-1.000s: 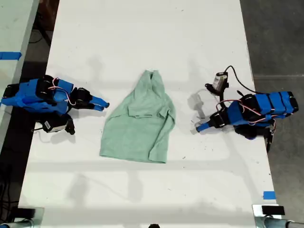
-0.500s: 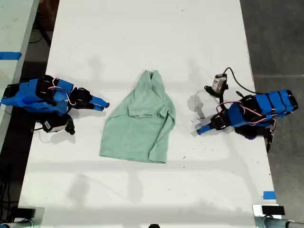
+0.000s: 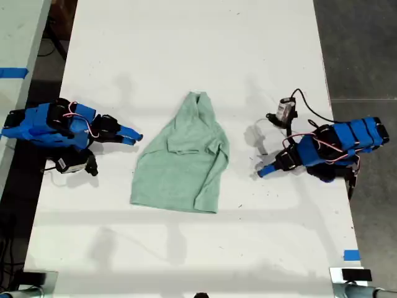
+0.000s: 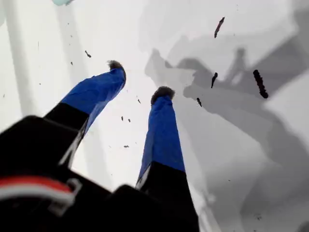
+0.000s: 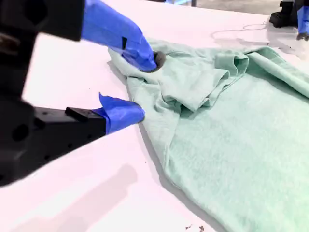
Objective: Fold t shirt
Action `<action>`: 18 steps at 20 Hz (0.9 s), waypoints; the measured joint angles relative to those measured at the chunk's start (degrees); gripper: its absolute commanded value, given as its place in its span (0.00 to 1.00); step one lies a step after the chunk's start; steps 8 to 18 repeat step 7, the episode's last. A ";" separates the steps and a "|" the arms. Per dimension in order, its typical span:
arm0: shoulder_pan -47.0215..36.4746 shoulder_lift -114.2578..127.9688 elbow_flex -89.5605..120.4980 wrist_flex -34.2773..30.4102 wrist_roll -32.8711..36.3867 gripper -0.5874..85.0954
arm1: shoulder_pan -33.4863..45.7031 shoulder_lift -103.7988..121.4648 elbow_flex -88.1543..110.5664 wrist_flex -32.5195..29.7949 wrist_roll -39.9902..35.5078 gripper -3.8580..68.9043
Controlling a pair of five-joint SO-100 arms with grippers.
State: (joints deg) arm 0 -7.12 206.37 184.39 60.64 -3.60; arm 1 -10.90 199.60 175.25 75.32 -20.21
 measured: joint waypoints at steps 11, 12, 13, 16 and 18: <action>0.00 0.00 0.00 0.00 0.00 0.16 | -1.67 0.00 0.00 0.00 -0.09 0.25; 0.00 0.00 0.00 0.00 0.00 0.16 | -1.67 0.00 0.00 0.00 -0.09 0.25; 0.00 0.00 0.00 0.00 0.00 0.16 | -1.67 0.00 0.00 0.00 -0.09 0.25; 0.00 0.00 0.00 0.00 0.00 0.16 | -1.67 0.00 0.00 0.00 -0.09 0.25; 0.00 0.00 0.00 0.00 0.00 0.16 | -1.67 0.00 0.00 0.00 -0.09 0.25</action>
